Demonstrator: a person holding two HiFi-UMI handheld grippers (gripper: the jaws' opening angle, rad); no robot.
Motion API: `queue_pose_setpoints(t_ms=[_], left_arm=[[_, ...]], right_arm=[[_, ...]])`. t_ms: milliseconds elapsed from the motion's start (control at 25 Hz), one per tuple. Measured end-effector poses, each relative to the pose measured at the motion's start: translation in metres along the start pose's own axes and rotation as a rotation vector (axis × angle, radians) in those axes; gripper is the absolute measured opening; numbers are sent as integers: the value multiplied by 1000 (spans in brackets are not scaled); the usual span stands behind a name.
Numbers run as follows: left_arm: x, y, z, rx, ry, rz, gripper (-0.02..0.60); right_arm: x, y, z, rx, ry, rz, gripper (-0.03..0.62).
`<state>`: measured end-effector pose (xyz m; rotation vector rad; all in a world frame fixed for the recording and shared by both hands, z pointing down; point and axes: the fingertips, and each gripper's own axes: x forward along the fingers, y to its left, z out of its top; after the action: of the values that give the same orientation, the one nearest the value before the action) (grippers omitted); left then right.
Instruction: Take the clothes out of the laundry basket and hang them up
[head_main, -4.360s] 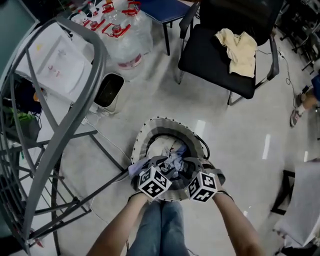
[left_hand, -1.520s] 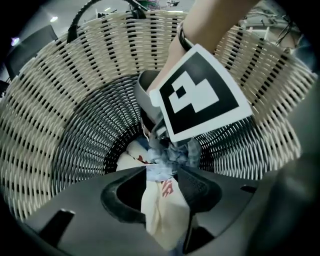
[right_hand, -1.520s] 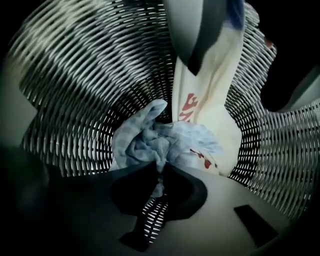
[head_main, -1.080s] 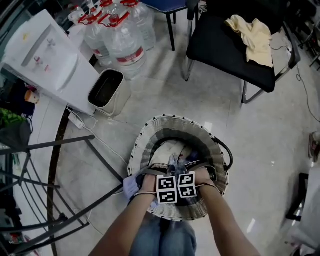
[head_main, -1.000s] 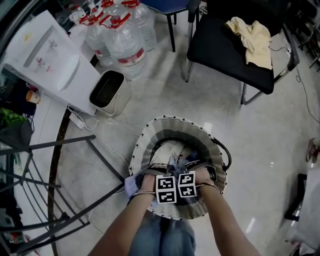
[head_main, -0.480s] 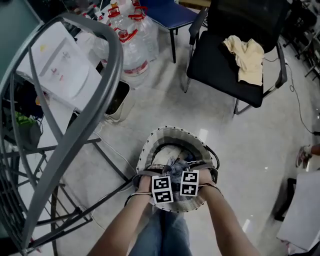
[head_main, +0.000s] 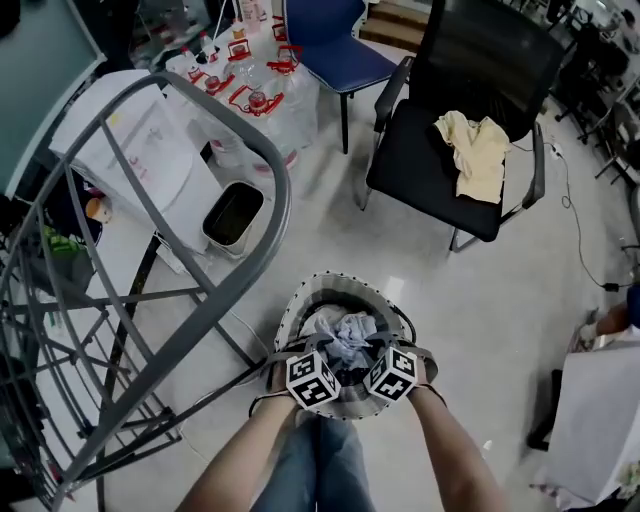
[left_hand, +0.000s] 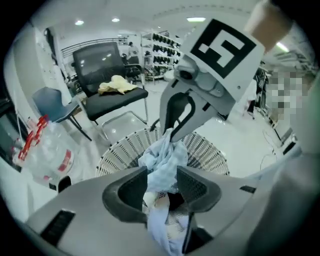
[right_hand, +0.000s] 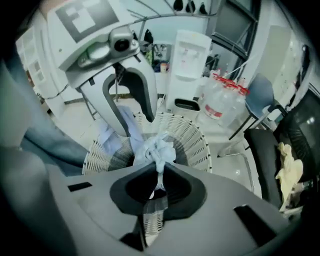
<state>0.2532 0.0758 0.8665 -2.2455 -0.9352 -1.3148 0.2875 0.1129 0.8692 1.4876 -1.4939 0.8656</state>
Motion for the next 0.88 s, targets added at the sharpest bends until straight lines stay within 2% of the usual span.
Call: queue_pose_setpoints(t_ms=[160, 240, 520, 640, 880], left_arm=[[-44, 14, 29, -206, -149, 72, 186], [-67, 17, 43, -273, -218, 100, 181], [-137, 11, 89, -345, -387, 161, 181], [-170, 8, 103, -371, -448, 185, 181], [-221, -10, 111, -405, -505, 209, 181]], right_arm=[[-54, -6, 25, 160, -139, -58, 34], [-82, -9, 35, 228, -205, -85, 34], [-184, -18, 67, 446, -410, -201, 32], [-225, -21, 81, 494, -486, -243, 32], [-301, -25, 111, 554, -614, -298, 32]])
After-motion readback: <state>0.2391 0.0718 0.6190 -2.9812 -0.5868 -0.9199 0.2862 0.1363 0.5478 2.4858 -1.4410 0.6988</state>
